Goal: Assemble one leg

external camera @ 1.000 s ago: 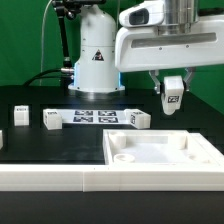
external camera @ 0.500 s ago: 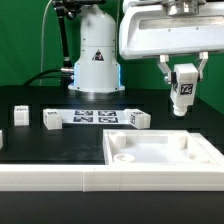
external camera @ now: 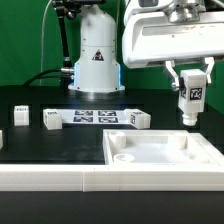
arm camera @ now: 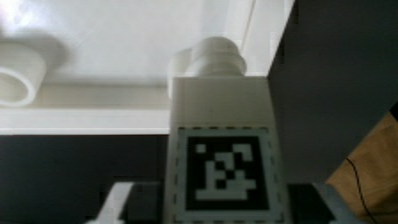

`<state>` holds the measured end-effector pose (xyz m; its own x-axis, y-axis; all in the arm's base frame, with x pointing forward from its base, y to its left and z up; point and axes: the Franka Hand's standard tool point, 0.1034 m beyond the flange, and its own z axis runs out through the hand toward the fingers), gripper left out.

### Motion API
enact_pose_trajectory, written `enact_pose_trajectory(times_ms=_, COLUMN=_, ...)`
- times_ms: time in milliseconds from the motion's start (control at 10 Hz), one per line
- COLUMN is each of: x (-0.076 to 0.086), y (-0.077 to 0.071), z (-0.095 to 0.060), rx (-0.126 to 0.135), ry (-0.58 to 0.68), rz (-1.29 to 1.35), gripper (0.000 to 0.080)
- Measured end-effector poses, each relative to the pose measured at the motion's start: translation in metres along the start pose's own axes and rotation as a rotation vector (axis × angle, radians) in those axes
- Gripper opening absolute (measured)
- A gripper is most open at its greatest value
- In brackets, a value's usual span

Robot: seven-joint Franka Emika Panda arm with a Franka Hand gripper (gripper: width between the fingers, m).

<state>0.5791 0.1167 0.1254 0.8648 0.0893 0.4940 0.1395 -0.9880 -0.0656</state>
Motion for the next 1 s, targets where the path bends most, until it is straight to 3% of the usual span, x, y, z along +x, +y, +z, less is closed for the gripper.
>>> enact_pose_trajectory(times_ms=200, x=0.018, y=0.002, z=0.013, rx=0.001, ry=0.012, rz=-0.063, gripper=0.0294)
enact_pose_trajectory(times_ms=800, x=0.018, y=0.006, z=0.017, rx=0.000, ry=-0.001, rz=-0.097, gripper=0.0294)
enact_pose_trajectory(times_ms=1000, x=0.022, y=0.018, z=0.030, rx=-0.007, ry=-0.002, rz=-0.128, gripper=0.0294)
